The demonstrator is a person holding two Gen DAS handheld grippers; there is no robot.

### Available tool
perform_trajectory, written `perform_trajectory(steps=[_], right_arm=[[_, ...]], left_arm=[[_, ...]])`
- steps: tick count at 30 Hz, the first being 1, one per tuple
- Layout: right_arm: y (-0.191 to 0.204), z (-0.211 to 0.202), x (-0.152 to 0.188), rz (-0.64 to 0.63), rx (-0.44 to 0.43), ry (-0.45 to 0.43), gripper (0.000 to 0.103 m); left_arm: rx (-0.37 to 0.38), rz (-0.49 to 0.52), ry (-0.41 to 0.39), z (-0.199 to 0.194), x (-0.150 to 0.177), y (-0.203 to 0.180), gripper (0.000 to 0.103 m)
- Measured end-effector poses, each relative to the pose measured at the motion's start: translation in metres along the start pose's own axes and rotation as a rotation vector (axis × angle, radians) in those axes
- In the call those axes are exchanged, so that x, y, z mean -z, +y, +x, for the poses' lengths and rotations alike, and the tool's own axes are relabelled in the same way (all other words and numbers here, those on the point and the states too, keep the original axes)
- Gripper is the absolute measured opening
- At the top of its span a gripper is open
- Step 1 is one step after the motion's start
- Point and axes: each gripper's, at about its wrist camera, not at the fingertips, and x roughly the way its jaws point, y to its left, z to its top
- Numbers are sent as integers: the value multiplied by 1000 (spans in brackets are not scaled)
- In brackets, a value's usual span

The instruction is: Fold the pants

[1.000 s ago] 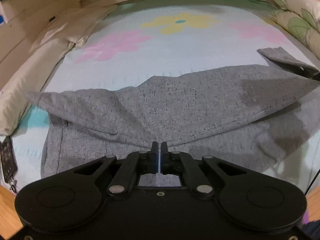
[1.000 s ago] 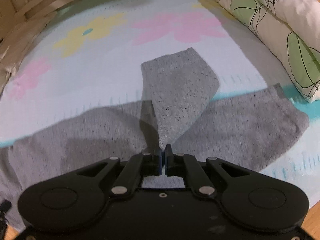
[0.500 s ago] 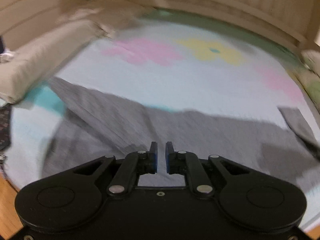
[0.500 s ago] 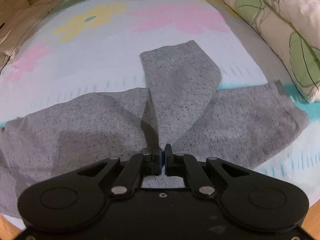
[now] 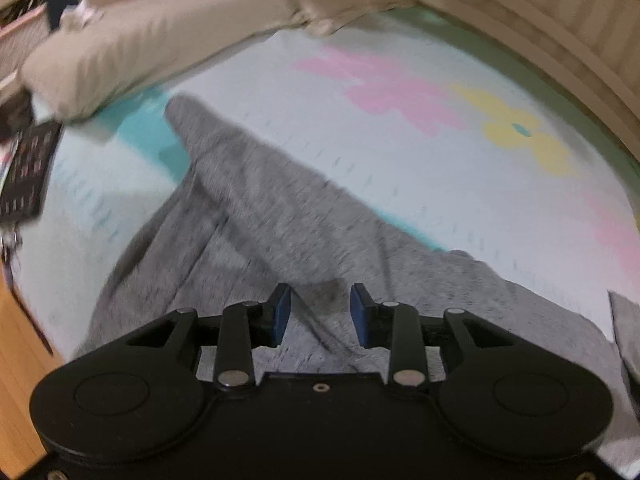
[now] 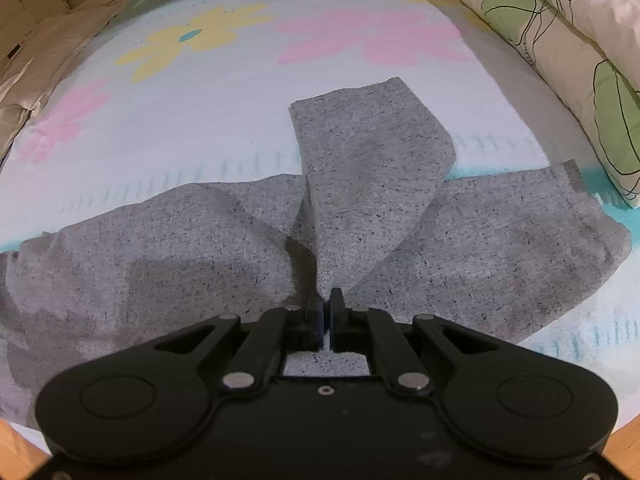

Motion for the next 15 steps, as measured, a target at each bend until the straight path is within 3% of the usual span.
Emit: perform_trajectory(steps=[5, 8, 13, 15], right_arm=[[-3, 3, -1, 9, -13, 6, 4], [-2, 4, -2, 11, -17, 12, 4], [1, 7, -2, 4, -15, 15, 4], [1, 8, -2, 1, -13, 15, 4]], left_arm=[[-1, -3, 18, 8, 7, -1, 42], [25, -36, 6, 10, 10, -2, 53], [12, -56, 12, 25, 9, -12, 53], [5, -30, 52, 32, 9, -17, 52]])
